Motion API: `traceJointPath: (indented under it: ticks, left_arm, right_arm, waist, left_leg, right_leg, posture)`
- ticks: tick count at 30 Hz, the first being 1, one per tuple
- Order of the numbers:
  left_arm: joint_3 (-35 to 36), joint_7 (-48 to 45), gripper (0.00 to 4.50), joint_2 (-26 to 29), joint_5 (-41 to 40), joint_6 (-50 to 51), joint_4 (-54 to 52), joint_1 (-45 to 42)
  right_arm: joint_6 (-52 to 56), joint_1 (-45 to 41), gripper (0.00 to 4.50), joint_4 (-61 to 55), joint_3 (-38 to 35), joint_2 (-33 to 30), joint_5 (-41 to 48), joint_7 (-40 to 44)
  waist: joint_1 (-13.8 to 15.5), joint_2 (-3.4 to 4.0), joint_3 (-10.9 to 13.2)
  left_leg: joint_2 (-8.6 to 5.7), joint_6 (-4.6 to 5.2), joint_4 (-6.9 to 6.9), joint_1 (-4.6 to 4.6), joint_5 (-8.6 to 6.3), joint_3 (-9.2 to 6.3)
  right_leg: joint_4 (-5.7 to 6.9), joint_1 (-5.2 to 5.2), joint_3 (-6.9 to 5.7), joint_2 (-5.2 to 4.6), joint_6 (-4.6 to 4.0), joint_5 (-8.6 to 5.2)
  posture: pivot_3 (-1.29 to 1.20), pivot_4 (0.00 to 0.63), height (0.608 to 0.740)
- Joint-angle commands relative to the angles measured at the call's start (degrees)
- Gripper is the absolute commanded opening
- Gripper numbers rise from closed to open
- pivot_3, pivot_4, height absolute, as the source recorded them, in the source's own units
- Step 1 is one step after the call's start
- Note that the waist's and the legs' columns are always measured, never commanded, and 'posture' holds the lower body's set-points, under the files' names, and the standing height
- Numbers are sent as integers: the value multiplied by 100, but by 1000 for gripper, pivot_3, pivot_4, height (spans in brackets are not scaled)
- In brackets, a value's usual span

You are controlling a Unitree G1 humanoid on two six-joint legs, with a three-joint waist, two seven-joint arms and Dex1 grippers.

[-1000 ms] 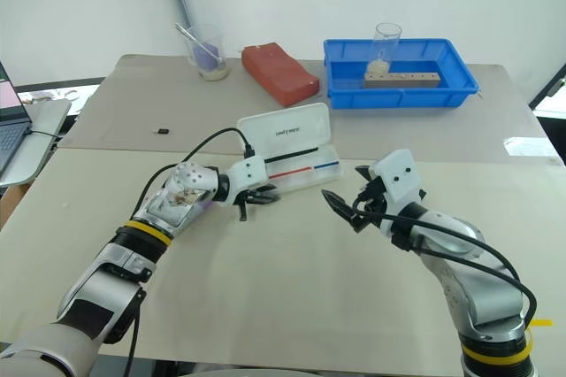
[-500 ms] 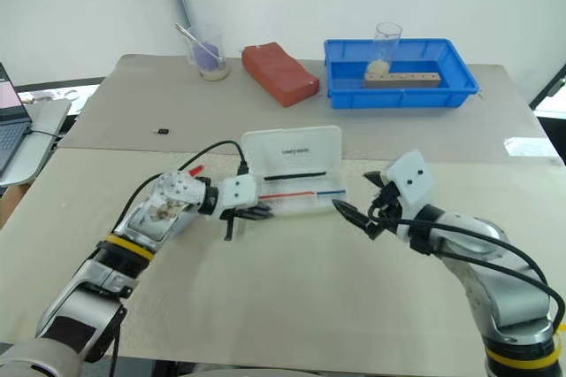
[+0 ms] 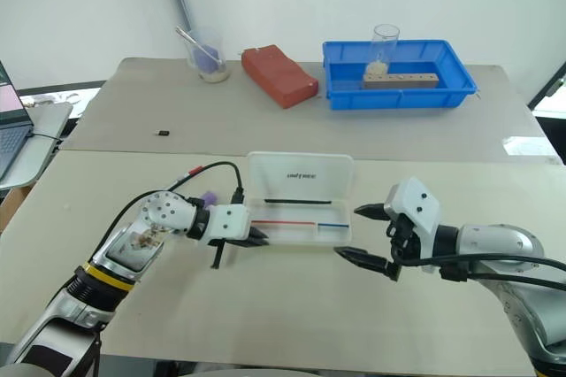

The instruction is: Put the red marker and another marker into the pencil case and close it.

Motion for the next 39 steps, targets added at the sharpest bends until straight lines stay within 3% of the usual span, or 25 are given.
traceJointPath:
  ticks: [1,9,18,34,37,39]
  left_arm:
    - [5,66,71,43,-15,127,-244,31]
    - [16,208,71,7,-27,286,-411,154]
    - [-27,147,71,123,61,-212,-303,113]
    - [-18,117,71,82,-45,-67,-362,161]
    - [-9,107,1101,122,-23,-157,-383,180]
    - [-13,125,2027,179,82,-342,-302,128]
  right_arm:
    - [-235,-25,4500,28,-52,2,43,117]
    - [-574,-26,4500,302,146,191,-201,117]
    - [-644,-122,4500,430,252,198,-248,154]
    - [-355,-330,4500,296,215,230,26,-123]
    - [-299,-398,4500,292,242,214,61,-169]
    - [-270,-463,4500,321,271,208,67,-184]
  waist:
    - [15,0,0]
    - [7,0,0]
    - [12,1,-1]
    - [8,2,-1]
    - [12,3,-2]
    - [14,2,-2]
  left_leg:
    - [-1,0,1,-2,0,0]
    - [-1,0,7,-3,0,-1]
    - [-1,0,7,-2,0,-1]
    - [-1,1,9,-1,1,0]
    - [-1,1,9,-1,1,0]
    - [-1,1,10,-1,1,0]
  right_leg:
    - [0,0,-1,-1,0,0]
    - [1,1,-1,-1,-1,1]
    - [1,2,0,-1,-2,2]
    - [3,3,-1,-1,-4,3]
    - [4,3,-1,0,-6,3]
    - [4,4,-1,-1,-7,4]
  posture:
    - [0,150,740]
    - [0,150,740]
    - [0,150,740]
    - [0,150,740]
    - [0,150,740]
    - [0,150,740]
